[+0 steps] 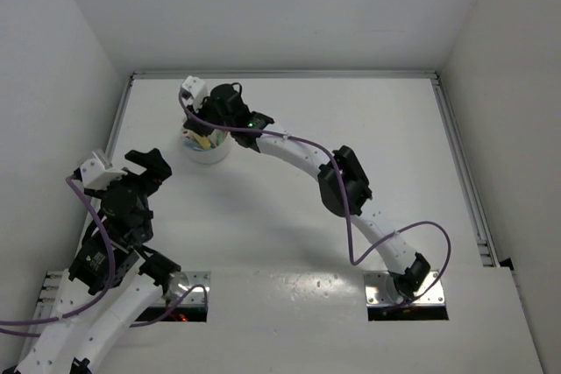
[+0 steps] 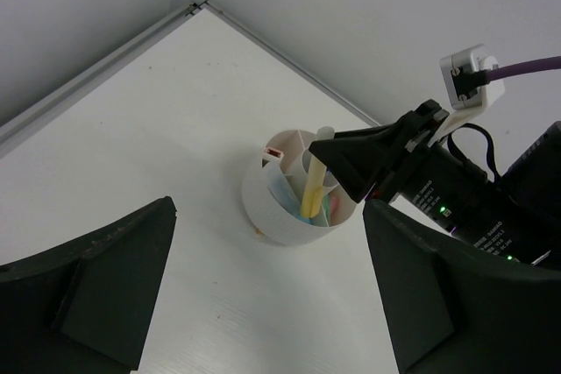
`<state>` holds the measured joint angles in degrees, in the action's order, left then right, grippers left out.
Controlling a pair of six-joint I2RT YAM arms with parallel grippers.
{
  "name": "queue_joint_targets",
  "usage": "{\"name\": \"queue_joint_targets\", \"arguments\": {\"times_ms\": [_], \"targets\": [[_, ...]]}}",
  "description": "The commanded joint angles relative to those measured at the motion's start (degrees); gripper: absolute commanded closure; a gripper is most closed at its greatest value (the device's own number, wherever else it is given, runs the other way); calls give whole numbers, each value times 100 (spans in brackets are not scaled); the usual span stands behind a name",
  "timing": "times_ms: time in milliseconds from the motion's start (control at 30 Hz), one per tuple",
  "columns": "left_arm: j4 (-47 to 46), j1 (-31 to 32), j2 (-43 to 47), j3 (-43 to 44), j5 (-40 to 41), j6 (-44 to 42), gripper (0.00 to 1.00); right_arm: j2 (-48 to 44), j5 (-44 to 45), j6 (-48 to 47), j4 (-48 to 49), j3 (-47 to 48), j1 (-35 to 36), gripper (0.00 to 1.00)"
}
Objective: Sort the stationery into containers
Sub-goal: Place the pen in the storage box.
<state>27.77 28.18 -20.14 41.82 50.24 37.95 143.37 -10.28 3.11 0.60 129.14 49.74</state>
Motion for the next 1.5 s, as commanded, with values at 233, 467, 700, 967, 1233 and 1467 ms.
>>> {"name": "queue_joint_targets", "arguments": {"times_ms": [233,467,700,967,1233,1467], "targets": [[-87,3,-78,-8,12,-95,6,-72,-1414,-900,-60,-292,-87,100],[-87,3,-78,-8,12,-95,6,-72,-1468,-1164,-60,-469,-87,100],[-87,3,-78,-8,12,-95,6,-178,-1582,-1393,-227,-636,-87,70],[-87,3,-78,-8,12,-95,6,-459,-1582,-1445,-394,-636,-87,41],[-87,3,-78,-8,12,-95,6,-819,-1582,-1445,-570,-636,-34,40],[-87,3,-78,-8,12,-95,6,-1170,-1468,-1445,-640,-530,19,40]]}}
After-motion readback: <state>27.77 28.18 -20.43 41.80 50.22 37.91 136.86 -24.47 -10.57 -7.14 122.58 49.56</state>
